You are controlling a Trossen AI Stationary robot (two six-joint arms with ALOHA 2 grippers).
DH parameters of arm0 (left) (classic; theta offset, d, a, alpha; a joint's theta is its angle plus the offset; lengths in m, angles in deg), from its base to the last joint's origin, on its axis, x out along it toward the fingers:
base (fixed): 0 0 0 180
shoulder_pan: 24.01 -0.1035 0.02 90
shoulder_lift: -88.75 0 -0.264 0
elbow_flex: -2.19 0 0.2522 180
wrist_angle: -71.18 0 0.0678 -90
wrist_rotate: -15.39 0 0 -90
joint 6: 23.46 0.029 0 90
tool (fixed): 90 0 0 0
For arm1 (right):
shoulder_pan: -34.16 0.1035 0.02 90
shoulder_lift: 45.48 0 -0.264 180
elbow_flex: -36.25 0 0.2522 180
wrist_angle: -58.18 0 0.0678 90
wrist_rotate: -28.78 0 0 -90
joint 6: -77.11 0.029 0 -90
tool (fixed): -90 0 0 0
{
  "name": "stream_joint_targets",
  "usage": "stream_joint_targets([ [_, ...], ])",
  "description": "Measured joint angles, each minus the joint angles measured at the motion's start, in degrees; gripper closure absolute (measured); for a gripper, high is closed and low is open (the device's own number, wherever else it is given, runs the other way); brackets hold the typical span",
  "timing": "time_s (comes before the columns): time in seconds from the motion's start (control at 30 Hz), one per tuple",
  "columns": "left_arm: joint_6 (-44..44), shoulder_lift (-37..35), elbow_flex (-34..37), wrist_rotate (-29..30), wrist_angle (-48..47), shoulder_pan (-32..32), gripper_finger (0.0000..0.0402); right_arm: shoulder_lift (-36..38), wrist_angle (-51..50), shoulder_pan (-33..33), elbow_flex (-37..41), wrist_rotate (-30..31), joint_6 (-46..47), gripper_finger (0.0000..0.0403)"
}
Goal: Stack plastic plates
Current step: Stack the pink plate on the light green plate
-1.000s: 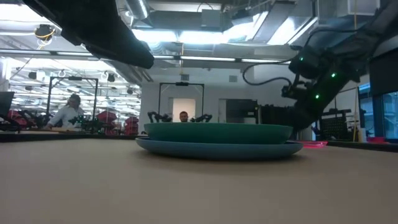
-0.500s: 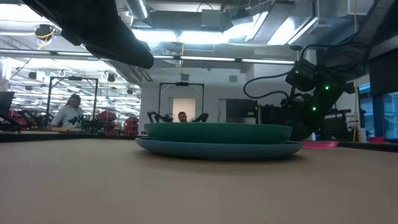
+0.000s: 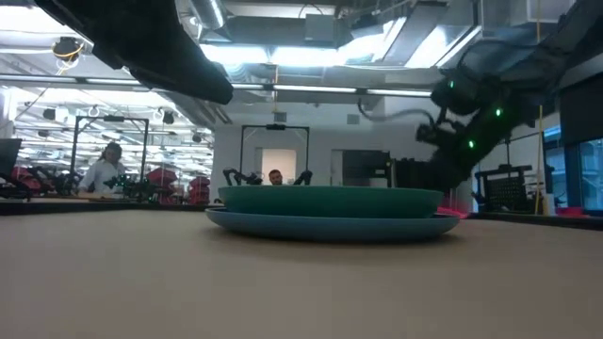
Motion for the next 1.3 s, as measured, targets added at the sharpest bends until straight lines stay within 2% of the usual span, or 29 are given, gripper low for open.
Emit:
stream_joint_targets([
  [0.13, 0.0, 0.0, 0.0, 0.0, -0.2, 0.0, 0.0305, 2.9, 0.0, 7.0, -1.6, -3.5, 0.0, 0.0401],
  [0.3, 0.0, 0.0, 0.0, 0.0, -0.4, 0.0, 0.0305, 3.3, 0.9, 16.7, -4.8, -8.1, -1.5, 0.0402],
  [0.53, 0.0, 0.0, 0.0, 0.0, -0.4, 0.0, 0.0305, 1.1, 7.4, 28.8, -8.2, -8.2, -1.7, 0.0402],
  [0.73, 0.0, 0.0, 0.0, 0.0, -0.2, 0.0, 0.0305, -3.0, 10.6, 35.6, -11.3, -12.1, -1.7, 0.0402],
  [0.93, -0.1, 0.0, 0.0, -0.9, 0.1, 0.0, 0.0305, -10.1, 12.5, 39.5, -14.0, -12.7, -1.7, 0.0402],
  [1.17, -0.1, 0.0, 0.0, -0.9, 0.8, 0.0, 0.0305, -16.6, 12.1, 39.4, -15.7, -6.4, -1.0, 0.0400],
  [1.3, 0.0, 0.0, 0.0, -2.5, 0.9, 0.0, 0.0305, -16.9, 10.5, 39.4, -15.7, -8.3, -0.6, 0.0367],
])
